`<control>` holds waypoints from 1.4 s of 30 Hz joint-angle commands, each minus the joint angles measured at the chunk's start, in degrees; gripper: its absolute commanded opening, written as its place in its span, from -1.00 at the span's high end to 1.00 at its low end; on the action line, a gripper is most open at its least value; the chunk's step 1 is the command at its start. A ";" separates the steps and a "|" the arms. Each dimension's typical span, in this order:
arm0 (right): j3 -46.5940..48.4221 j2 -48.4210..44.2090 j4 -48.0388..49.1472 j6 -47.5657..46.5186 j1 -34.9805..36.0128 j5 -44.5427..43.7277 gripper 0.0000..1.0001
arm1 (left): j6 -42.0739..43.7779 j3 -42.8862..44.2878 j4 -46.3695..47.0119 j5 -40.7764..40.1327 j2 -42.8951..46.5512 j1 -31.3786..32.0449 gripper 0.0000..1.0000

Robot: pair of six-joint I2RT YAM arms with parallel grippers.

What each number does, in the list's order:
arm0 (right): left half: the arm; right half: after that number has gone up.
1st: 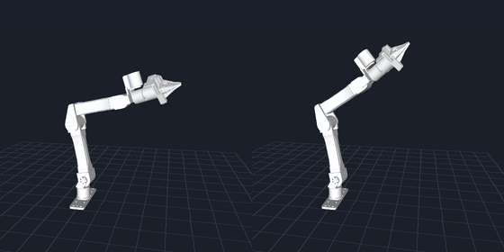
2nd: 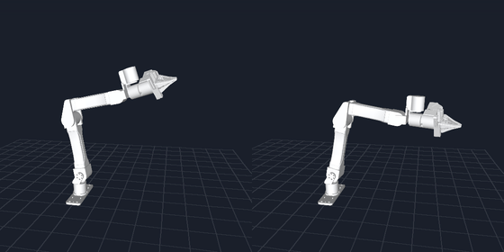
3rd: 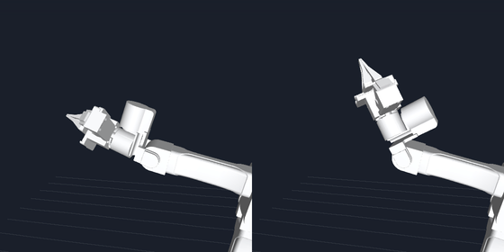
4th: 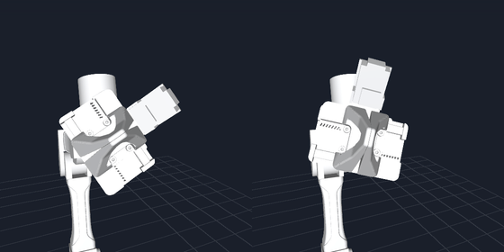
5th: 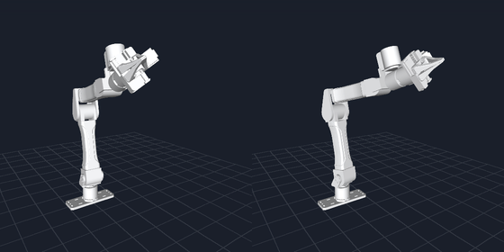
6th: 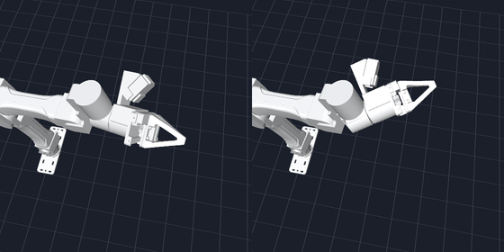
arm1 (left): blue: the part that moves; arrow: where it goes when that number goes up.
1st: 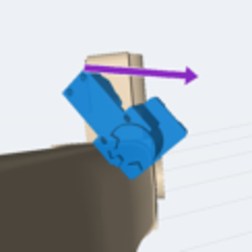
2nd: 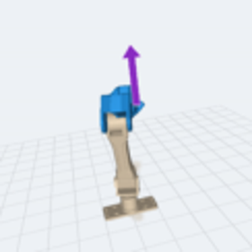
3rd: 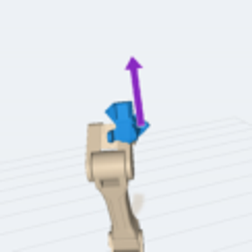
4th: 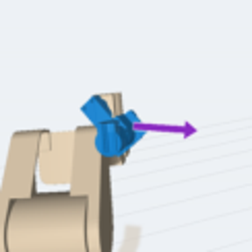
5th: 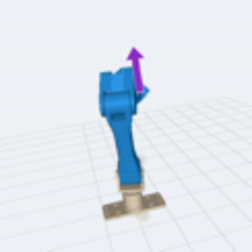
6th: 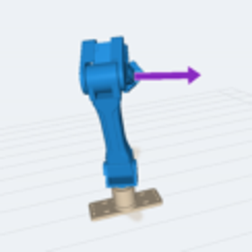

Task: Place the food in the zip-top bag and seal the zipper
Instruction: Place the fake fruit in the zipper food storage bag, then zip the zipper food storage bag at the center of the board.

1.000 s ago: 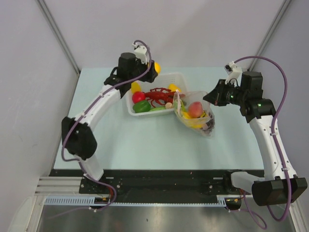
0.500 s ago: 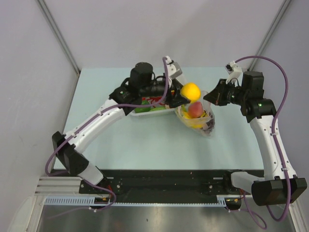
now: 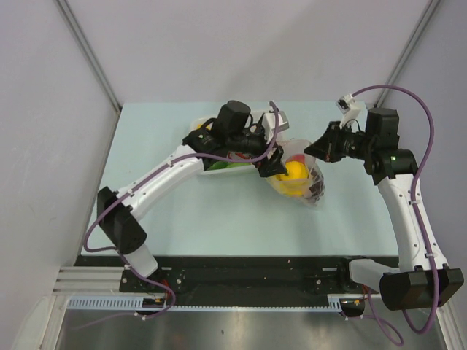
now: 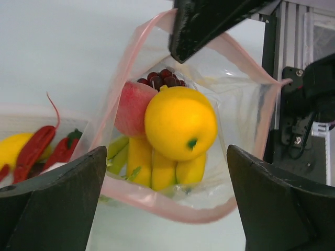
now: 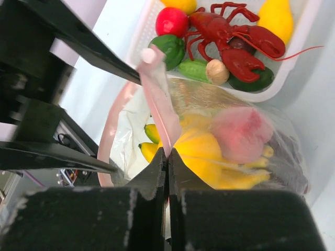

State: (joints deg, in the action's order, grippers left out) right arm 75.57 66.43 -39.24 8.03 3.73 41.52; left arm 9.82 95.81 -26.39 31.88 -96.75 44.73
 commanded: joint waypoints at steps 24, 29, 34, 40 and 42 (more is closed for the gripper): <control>2.56 -2.71 -4.61 -20.34 -2.67 23.17 1.00 | 24.29 -27.60 17.24 23.67 17.65 -5.54 -0.91; 2.65 -2.80 -4.52 -19.99 -2.67 22.47 1.00 | 17.07 -29.36 22.17 25.51 16.15 -3.86 -0.84; 2.65 -2.89 -4.35 -19.99 -2.50 21.41 1.00 | 14.97 -32.78 23.14 26.92 19.05 -2.81 -0.86; 2.65 -2.19 -2.86 -18.67 -2.23 20.71 1.00 | 6.99 -33.67 26.21 27.10 18.27 -2.28 -0.91; 2.65 -2.19 -2.42 -18.32 -2.23 20.54 1.00 | 3.99 -34.63 30.68 26.57 17.91 -2.28 -0.90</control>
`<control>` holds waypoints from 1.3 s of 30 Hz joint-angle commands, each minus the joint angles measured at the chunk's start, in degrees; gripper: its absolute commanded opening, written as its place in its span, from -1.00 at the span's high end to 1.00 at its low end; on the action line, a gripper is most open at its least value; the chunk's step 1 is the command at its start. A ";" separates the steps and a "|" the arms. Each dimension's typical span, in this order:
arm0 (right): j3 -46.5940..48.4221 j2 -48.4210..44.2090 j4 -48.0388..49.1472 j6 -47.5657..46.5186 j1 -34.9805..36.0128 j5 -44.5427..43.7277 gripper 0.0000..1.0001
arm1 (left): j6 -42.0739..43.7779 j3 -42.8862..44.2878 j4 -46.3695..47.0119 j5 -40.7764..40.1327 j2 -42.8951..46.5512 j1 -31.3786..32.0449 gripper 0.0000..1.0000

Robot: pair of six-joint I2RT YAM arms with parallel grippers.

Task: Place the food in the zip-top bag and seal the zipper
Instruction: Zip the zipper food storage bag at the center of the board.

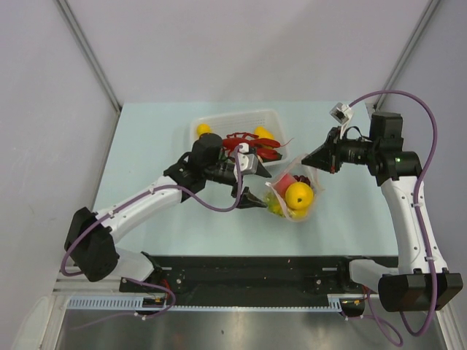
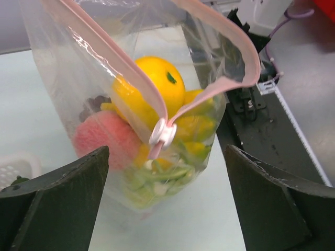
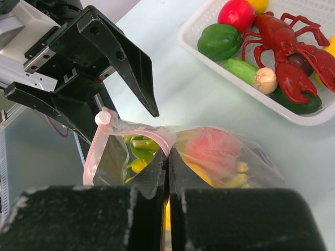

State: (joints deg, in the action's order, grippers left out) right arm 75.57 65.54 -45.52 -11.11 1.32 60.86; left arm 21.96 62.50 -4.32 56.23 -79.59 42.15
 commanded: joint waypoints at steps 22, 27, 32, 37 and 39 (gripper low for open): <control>3.87 -0.32 8.24 -1.99 3.95 -2.40 -0.99 | -23.63 6.48 -3.29 -13.59 6.65 0.65 1.00; 8.71 -2.08 9.13 -9.15 6.66 -5.48 -0.99 | -23.71 10.18 -9.04 -18.96 5.24 0.65 1.00; 13.46 -1.73 6.50 -18.76 18.17 -13.13 -0.94 | -22.14 15.54 -14.14 -20.63 2.69 0.83 1.00; 13.81 -0.15 4.92 -24.55 24.59 -13.23 -0.18 | -17.92 14.76 -12.91 -20.63 3.48 1.18 1.00; 13.73 0.82 2.99 -26.93 25.13 -12.26 0.01 | -16.25 14.14 -12.21 -19.76 4.09 1.18 1.00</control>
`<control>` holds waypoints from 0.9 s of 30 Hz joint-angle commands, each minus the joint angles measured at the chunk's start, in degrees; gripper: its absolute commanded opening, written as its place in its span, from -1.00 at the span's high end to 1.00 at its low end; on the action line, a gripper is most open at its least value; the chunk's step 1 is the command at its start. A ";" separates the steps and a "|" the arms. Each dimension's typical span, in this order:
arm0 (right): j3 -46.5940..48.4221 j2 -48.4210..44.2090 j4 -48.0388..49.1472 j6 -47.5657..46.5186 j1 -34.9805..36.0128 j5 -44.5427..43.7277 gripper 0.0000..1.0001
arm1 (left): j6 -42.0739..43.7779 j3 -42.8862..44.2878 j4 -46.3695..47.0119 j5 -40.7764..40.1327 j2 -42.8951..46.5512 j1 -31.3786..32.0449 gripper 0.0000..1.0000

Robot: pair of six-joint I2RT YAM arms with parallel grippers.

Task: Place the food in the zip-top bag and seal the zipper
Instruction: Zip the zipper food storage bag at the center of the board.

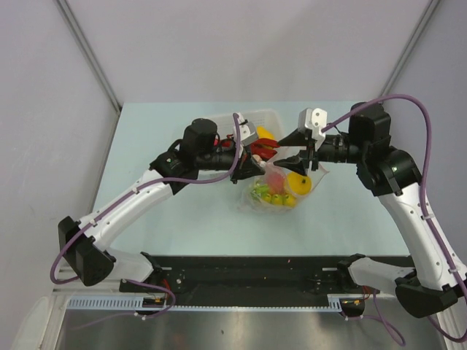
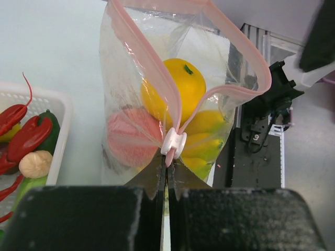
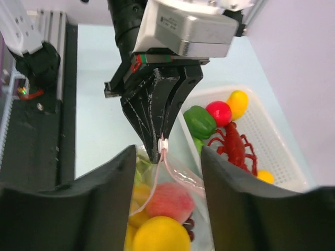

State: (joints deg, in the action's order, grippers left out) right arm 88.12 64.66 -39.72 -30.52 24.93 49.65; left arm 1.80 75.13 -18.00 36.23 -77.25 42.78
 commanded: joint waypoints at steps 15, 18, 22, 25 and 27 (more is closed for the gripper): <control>-0.93 6.09 -4.22 -11.49 5.30 0.63 0.12 | 7.07 0.89 3.14 0.34 2.11 1.25 1.00; -1.02 6.96 -6.15 -12.72 5.48 0.01 0.14 | 7.34 0.63 3.59 0.42 2.37 1.34 1.00; -1.46 7.58 -6.59 -13.33 5.48 -1.22 0.19 | 7.51 -1.04 5.69 0.60 3.42 1.34 0.99; -1.46 7.58 -6.59 -13.42 5.48 -1.92 0.45 | 7.60 -1.83 6.05 0.25 4.21 1.34 1.00; -1.46 7.41 -6.51 -13.33 5.48 -2.19 0.59 | 7.60 -2.36 6.13 -0.10 4.74 1.34 1.00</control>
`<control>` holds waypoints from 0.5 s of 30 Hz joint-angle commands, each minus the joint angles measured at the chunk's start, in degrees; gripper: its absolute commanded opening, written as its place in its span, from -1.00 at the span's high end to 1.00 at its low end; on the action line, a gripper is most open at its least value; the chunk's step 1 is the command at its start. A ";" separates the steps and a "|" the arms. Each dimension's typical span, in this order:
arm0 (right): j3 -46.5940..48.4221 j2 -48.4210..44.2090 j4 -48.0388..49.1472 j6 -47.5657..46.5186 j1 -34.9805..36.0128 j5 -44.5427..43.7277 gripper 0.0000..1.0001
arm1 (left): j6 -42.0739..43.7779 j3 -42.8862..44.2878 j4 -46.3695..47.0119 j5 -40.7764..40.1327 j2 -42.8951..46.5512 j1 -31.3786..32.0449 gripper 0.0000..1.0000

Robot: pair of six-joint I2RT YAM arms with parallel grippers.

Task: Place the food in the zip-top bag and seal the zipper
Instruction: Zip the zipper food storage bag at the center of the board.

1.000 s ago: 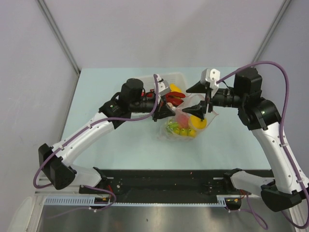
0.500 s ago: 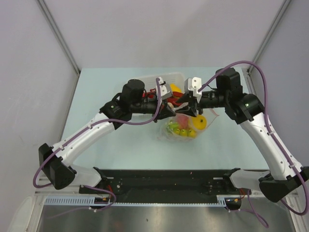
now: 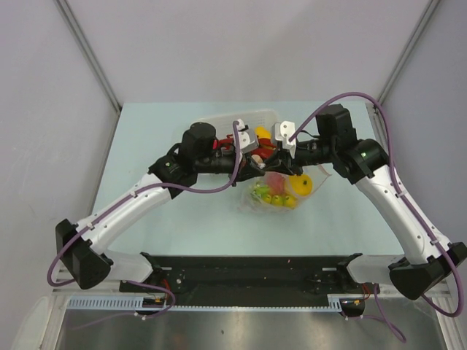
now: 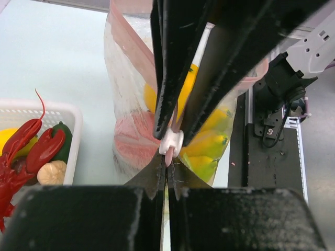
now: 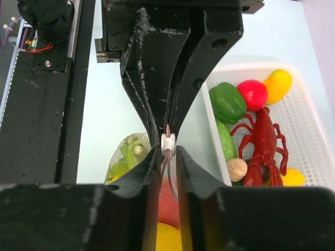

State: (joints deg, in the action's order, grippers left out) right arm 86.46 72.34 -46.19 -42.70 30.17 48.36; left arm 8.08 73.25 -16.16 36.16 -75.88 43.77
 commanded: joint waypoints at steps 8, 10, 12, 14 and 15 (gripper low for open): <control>0.12 -1.50 -2.32 -2.83 -2.31 -1.78 0.99 | 0.45 -3.90 6.14 -3.11 6.88 0.35 1.00; 0.12 -1.85 -2.50 -3.09 -3.36 -1.51 1.00 | 0.71 -4.26 5.97 -3.29 7.23 0.35 1.00; 0.12 -2.20 -2.94 -3.27 -3.72 -0.99 1.00 | 0.89 -4.35 5.97 -3.38 7.41 0.35 1.00; 0.12 -2.46 -3.55 -3.71 -3.81 -0.64 1.00 | 0.98 -4.17 5.79 -3.29 7.50 0.27 1.00; 0.12 -2.81 -3.99 -4.06 -3.81 -0.63 1.00 | 1.24 -4.17 5.53 -3.73 7.76 0.26 1.00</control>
State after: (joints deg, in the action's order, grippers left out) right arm 86.24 71.92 -48.42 -44.29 27.99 49.25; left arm 8.08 68.75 -12.23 32.91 -71.92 44.25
